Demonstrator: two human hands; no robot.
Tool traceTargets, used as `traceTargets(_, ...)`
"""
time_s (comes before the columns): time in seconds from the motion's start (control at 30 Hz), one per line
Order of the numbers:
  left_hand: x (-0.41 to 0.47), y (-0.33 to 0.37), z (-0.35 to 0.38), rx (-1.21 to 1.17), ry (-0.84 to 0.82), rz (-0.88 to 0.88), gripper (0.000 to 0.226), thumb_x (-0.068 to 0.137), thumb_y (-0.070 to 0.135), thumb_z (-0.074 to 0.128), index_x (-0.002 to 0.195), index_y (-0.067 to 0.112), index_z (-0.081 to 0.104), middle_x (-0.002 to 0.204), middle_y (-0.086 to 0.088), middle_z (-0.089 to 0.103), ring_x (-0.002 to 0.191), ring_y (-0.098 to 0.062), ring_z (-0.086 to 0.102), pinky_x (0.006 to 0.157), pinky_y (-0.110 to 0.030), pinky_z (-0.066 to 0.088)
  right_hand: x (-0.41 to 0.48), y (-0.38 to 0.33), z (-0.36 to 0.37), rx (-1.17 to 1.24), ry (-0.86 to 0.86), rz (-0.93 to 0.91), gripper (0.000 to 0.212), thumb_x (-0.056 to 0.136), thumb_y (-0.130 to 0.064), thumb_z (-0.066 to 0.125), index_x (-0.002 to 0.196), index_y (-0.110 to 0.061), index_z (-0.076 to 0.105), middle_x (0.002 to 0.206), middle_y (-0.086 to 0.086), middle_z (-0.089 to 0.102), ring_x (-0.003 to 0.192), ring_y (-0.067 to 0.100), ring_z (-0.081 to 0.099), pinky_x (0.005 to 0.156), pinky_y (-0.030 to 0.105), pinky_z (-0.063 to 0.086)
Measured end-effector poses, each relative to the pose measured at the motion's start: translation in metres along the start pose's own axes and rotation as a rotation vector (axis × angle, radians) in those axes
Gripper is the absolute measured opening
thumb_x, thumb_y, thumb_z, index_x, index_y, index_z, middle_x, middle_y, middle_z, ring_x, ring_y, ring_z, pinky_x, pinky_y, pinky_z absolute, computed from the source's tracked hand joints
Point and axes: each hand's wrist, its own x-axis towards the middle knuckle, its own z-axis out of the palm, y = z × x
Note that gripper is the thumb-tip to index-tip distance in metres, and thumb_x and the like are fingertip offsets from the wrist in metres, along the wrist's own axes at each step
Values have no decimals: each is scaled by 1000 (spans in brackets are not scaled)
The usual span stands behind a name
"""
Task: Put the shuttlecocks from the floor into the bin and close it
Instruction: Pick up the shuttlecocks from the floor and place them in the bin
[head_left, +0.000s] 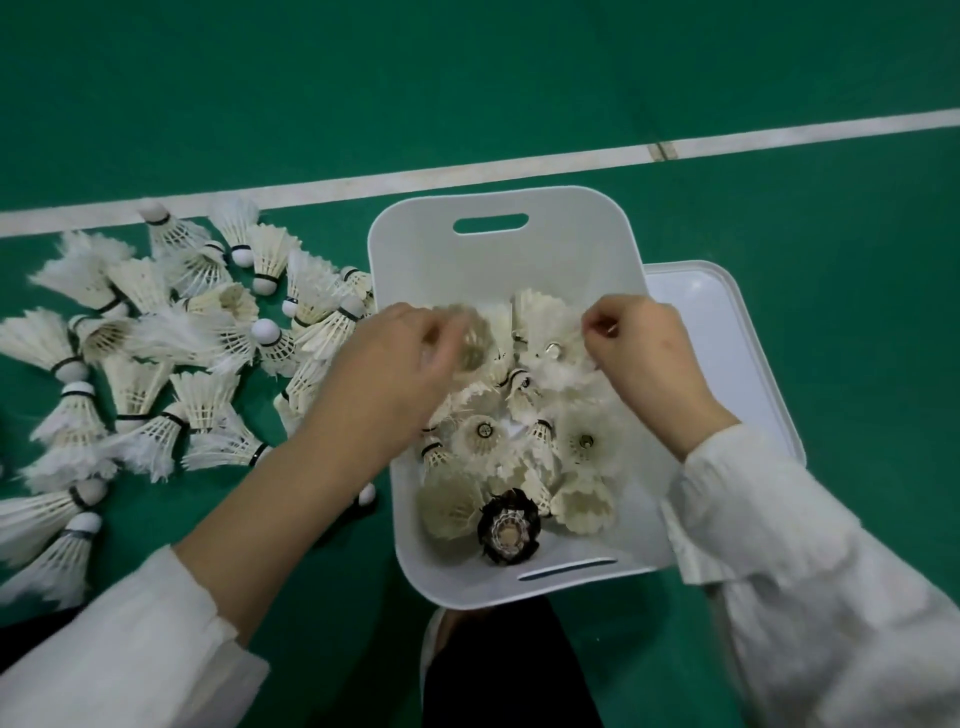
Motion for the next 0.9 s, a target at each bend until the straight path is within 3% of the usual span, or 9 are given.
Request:
traceTargets(0.07, 0, -4, -5, 43, 36, 7, 28, 96, 34, 41, 83, 15, 58, 79, 3, 53, 69, -9, 48, 55, -21, 26, 13, 2, 7, -50, 43, -22, 23, 84, 1, 49, 94, -2, 70, 93, 16, 68, 87, 31, 63, 75, 27, 43)
traceTargets(0.17, -3, -9, -6, 67, 26, 1, 9, 91, 16, 52, 96, 14, 59, 97, -1, 59, 82, -15, 52, 67, -23, 32, 28, 1, 34, -179, -27, -98, 27, 85, 4, 47, 102, 1, 68, 102, 17, 63, 92, 34, 61, 82, 32, 47)
traceTargets(0.23, -8, -7, -7, 34, 25, -20, 10, 91, 13, 52, 101, 15, 52, 101, -2, 61, 82, -17, 55, 70, -29, 40, 32, 0, 54, -267, -118, -130, 28, 82, 12, 46, 102, 4, 64, 105, 18, 58, 93, 36, 60, 85, 41, 50)
traceTargets(0.37, -12, -5, -10, -3, 17, -53, 31, 93, 19, 53, 120, 18, 38, 91, 1, 62, 74, -20, 60, 66, -34, 48, 33, -6, 69, -453, -182, -205, 31, 79, 16, 48, 103, 1, 61, 106, 15, 57, 92, 33, 59, 78, 41, 50)
traceTargets(0.53, -8, -9, -11, 7, 7, -75, 13, 92, 26, 52, 96, 16, 60, 86, 2, 64, 70, -15, 58, 65, -30, 47, 36, -8, 61, -542, -278, -215, 25, 86, 4, 48, 105, -2, 63, 107, 12, 59, 92, 26, 51, 82, 37, 48)
traceTargets(0.63, -6, -10, -11, -34, 20, -61, 12, 92, 24, 52, 93, 15, 59, 87, 2, 63, 65, -13, 57, 63, -32, 48, 19, -12, 34, -311, -100, -177, 27, 92, -16, 47, 111, -6, 64, 116, 10, 56, 104, 27, 52, 92, 41, 46)
traceTargets(0.7, -5, -10, -11, -59, 26, -59, 12, 92, 24, 52, 93, 14, 59, 86, 1, 63, 64, -12, 56, 62, -32, 48, -2, -22, 11, -3, -22, -108, 31, 95, -27, 42, 104, -8, 65, 100, 10, 63, 87, 23, 58, 79, 38, 48)
traceTargets(0.83, -3, -7, -4, -93, 13, -46, 10, 91, 24, 53, 93, 16, 60, 87, 2, 64, 62, -7, 54, 59, -28, 45, -40, -42, -6, 287, -373, 1, 31, 91, -49, 44, 92, -22, 60, 75, 10, 69, 58, 19, 59, 47, 25, 43)
traceTargets(0.9, -2, -5, 0, -96, 3, -32, 10, 91, 24, 54, 93, 17, 59, 87, 3, 64, 62, -5, 54, 57, -21, 42, -45, -42, 2, 245, -447, -19, 24, 89, -43, 53, 89, -19, 59, 75, 11, 69, 54, 15, 57, 40, 20, 39)
